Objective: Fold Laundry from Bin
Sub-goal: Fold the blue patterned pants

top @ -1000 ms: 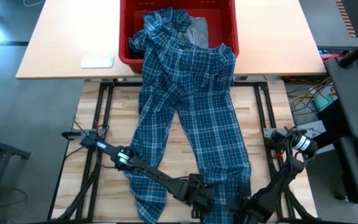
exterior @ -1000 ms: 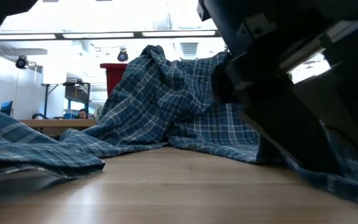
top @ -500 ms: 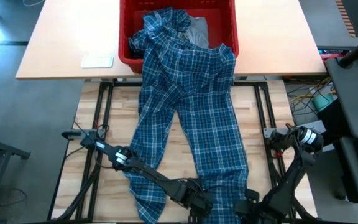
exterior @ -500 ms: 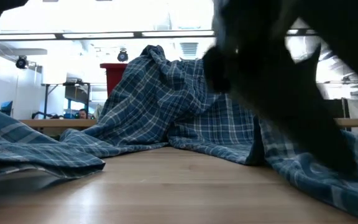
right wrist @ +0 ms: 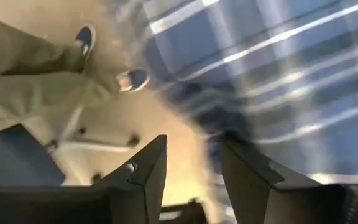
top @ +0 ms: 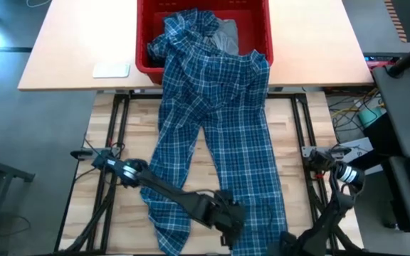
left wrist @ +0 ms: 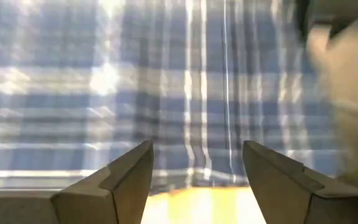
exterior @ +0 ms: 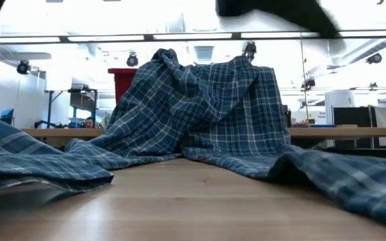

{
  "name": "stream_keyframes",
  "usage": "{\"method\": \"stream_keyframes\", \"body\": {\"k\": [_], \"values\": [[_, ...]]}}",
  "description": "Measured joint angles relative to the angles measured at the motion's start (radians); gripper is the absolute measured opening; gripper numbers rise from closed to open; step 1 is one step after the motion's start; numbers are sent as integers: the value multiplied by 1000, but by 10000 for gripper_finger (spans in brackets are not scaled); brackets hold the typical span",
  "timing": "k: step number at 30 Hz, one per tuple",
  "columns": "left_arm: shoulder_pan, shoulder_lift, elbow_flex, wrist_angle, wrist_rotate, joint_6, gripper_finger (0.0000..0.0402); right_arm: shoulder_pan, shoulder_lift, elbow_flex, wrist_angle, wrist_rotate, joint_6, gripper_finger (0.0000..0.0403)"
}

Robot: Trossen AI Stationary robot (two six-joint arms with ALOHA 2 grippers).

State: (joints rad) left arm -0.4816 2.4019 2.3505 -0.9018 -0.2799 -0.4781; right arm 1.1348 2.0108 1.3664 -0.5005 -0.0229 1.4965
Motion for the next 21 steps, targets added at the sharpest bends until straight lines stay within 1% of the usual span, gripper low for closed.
{"method": "stream_keyframes", "body": {"k": [1,2,4,5,6,9,12,17,21], "values": [[4,-26,4,-6,-25,7,231,6,8,37,11,-37,8,137],[7,-47,7,-2,-34,18,231,18,23,68,1,-48,8,137],[10,-68,7,3,-49,31,231,32,25,118,-167,-61,-16,136],[12,-69,4,4,-51,37,231,31,18,160,-193,-57,-29,136],[16,-67,2,14,-51,44,231,21,4,197,-215,-40,-45,136],[21,-72,2,53,-48,48,231,-24,-22,262,-371,87,-99,136],[21,-94,6,52,-46,39,231,-68,-30,278,-413,175,-152,136],[-5,-153,3,-49,-43,45,231,-185,-52,254,-422,284,-297,136],[-31,-234,2,-171,-50,65,231,-280,-37,217,-425,342,-353,137]]}}
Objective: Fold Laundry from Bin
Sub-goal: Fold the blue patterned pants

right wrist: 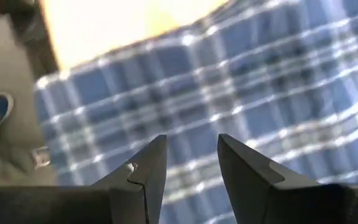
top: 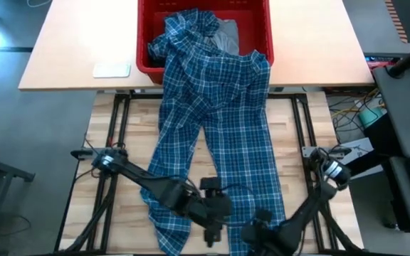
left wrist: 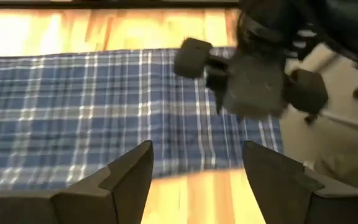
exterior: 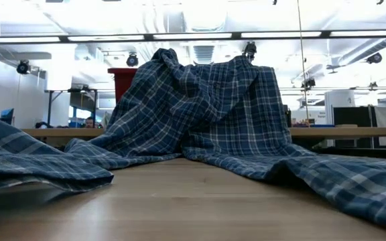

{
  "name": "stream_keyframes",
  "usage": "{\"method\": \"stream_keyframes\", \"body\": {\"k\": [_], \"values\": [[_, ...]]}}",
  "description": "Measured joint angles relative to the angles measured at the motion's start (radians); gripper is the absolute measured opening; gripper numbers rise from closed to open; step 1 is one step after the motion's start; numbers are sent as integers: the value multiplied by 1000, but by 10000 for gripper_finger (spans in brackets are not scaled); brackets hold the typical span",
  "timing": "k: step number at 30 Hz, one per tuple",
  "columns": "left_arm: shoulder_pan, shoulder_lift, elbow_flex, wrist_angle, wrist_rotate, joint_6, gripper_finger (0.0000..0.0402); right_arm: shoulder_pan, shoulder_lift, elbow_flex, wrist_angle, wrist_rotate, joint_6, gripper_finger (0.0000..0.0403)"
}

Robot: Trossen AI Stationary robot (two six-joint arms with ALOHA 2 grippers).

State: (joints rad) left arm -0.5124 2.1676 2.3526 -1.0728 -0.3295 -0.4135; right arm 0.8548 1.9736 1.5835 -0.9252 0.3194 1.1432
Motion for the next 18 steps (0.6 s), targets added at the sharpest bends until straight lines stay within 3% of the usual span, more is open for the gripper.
{"method": "stream_keyframes", "body": {"k": [5,8,13,18], "values": [[-42,-49,-8,-227,-80,-63,231,-67,38,-10,54,31,-81,137],[-68,-84,-8,-337,-148,-132,231,-62,90,-11,114,-24,-98,137],[-98,-94,-29,-370,-159,-192,231,-33,156,7,258,-155,-86,137],[-113,-118,-72,-380,-152,-207,231,11,163,74,257,-176,-58,137]]}}
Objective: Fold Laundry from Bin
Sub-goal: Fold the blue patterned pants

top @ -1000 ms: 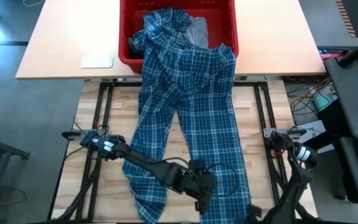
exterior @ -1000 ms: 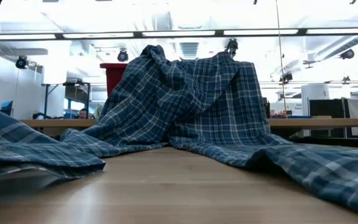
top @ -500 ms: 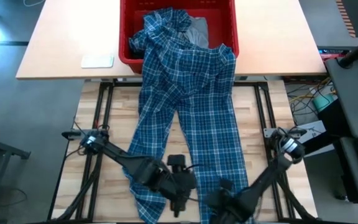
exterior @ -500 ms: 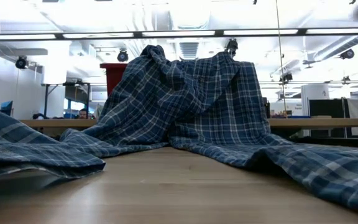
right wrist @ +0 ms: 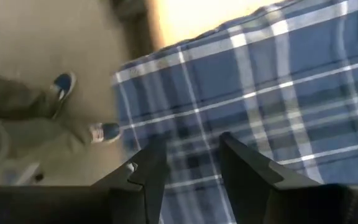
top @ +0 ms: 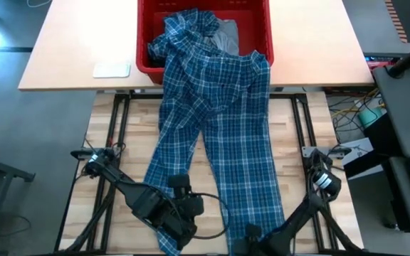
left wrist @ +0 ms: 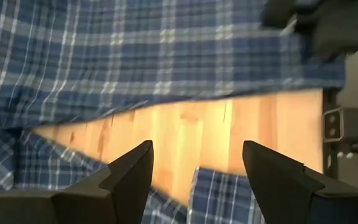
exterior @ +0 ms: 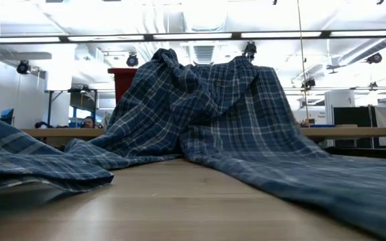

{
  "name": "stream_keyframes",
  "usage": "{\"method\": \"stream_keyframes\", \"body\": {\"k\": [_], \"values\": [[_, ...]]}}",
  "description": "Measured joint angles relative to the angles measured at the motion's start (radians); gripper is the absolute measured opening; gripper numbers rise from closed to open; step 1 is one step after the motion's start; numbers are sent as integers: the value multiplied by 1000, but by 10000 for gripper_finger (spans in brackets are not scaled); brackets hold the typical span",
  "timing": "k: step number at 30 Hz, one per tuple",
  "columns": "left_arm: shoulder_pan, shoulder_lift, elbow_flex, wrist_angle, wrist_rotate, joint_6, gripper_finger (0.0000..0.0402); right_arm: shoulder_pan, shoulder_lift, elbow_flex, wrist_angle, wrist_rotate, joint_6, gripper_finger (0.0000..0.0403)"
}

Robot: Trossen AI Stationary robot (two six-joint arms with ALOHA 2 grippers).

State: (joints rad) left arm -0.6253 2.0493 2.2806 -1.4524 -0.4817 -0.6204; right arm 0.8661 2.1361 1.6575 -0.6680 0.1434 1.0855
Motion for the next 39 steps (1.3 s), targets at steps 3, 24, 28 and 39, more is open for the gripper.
{"method": "stream_keyframes", "body": {"k": [3,24,28,39], "values": [[-2,-40,-84,0,3,-27,231,3,-30,56,-88,43,2,137],[239,-264,-1018,506,610,-27,231,-76,-113,311,-428,427,-124,137],[285,-264,-1074,544,710,12,231,-86,-113,313,-439,435,-143,137],[298,-263,-1099,546,889,25,231,-125,-132,313,-532,485,-173,137]]}}
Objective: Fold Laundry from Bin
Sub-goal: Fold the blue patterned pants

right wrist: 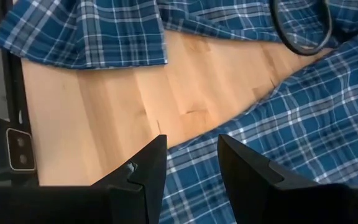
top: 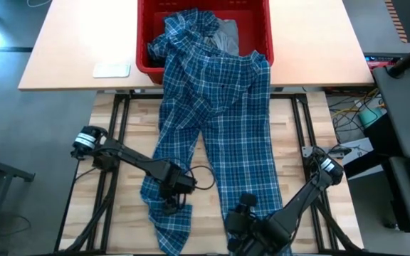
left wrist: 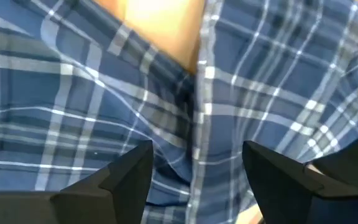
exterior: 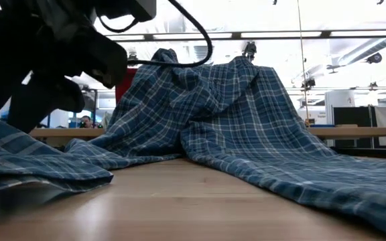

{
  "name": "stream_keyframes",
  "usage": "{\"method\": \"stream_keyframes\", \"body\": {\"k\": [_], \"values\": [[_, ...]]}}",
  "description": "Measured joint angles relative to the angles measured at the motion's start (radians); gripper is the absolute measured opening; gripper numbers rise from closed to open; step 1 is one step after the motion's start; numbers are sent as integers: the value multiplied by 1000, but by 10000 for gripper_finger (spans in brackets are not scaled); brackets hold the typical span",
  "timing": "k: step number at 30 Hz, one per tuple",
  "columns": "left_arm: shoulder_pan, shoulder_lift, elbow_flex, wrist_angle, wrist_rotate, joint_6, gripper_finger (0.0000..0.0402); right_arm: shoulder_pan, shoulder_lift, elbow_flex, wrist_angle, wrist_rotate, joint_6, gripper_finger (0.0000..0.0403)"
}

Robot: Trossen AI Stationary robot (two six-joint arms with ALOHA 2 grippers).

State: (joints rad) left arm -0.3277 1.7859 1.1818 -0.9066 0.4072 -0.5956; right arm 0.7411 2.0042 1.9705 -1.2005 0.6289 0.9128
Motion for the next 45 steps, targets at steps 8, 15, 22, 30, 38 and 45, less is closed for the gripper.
{"method": "stream_keyframes", "body": {"k": [8,15,22,30,38,45], "values": [[-4,0,-22,24,15,23,189,-22,-1,0,1,0,-23,137],[-18,-11,-47,75,63,21,48,-21,-1,0,2,-7,-13,137],[-148,-177,158,24,-88,-76,9,-22,-1,0,1,-8,-8,137],[-514,-363,405,21,-738,-289,1,-55,-1,-2,1,2,-60,137],[-696,-313,487,-121,-1094,-482,0,-120,-1,-4,20,3,-147,137],[-561,-157,485,-246,-848,-409,62,-123,-3,7,34,-11,-154,137]]}}
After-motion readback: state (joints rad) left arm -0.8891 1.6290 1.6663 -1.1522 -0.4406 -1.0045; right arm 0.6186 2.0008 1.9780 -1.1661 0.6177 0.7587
